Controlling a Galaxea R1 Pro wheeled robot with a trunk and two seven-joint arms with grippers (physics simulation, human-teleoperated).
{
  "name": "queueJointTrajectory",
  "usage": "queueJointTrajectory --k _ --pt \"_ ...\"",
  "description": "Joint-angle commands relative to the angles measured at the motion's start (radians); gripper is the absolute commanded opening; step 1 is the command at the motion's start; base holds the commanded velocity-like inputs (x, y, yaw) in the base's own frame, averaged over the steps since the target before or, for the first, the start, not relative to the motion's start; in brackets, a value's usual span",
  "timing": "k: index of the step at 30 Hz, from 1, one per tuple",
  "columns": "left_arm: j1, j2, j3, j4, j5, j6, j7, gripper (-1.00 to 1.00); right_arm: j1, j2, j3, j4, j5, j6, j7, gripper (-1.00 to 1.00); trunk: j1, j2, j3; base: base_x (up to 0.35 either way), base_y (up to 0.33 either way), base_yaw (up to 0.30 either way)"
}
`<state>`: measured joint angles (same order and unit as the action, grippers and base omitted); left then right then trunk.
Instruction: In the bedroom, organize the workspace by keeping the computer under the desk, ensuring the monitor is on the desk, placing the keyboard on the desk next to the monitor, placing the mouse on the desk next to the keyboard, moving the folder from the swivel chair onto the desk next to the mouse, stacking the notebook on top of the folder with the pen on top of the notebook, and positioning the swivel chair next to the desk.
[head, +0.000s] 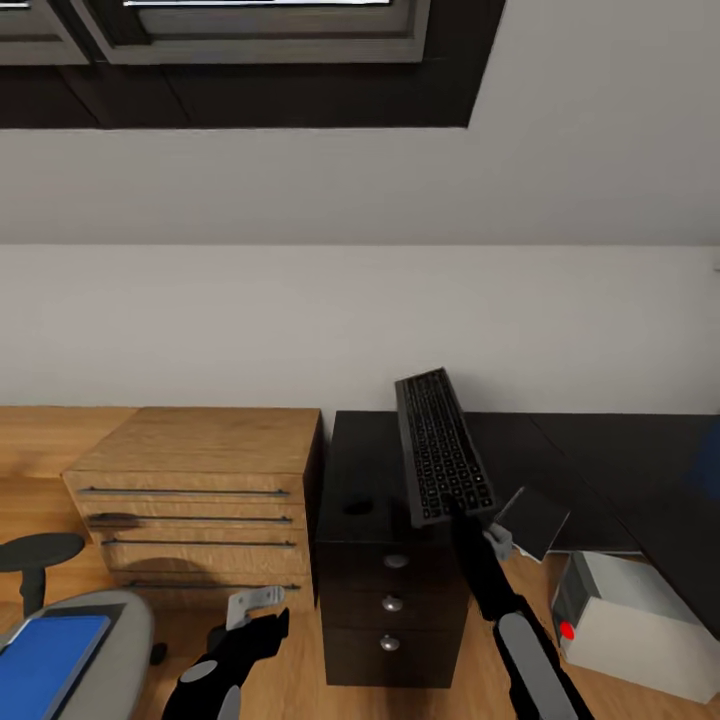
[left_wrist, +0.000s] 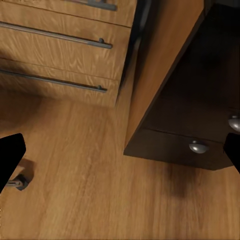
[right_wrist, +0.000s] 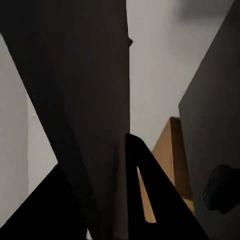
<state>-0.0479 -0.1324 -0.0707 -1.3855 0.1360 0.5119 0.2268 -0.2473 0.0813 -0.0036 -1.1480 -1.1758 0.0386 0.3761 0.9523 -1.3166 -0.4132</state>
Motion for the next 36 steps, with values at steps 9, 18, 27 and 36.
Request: queueJointTrajectory --k 9,18,27,36 --pt "-0.001 0.002 -0.002 0.188 0.01 -0.016 0.009 1.0 0.196 0.004 0.004 -0.361 -0.016 0.006 -0.085 -1.0 -0.035 0.063 0.027 0.0 0.0 0.0" --pt "0.0 0.039 0.0 0.461 0.011 -0.301 -0.001 1.0 0.207 0.005 0.004 -0.376 -0.018 0.007 -0.093 -1.0 -0.069 0.126 0.055 0.0 0.0 0.0" --pt "-0.001 0.051 -0.002 0.529 0.012 -0.348 -0.003 1.0 0.207 0.011 0.009 -0.329 -0.018 -0.008 -0.173 -1.0 -0.104 0.189 0.084 -0.211 0.0 -0.074" --pt "-0.001 0.051 -0.001 0.554 0.012 -0.349 -0.003 1.0 0.207 0.014 0.007 -0.328 -0.016 -0.021 -0.197 -1.0 -0.138 0.252 0.111 -0.324 0.0 -0.251"
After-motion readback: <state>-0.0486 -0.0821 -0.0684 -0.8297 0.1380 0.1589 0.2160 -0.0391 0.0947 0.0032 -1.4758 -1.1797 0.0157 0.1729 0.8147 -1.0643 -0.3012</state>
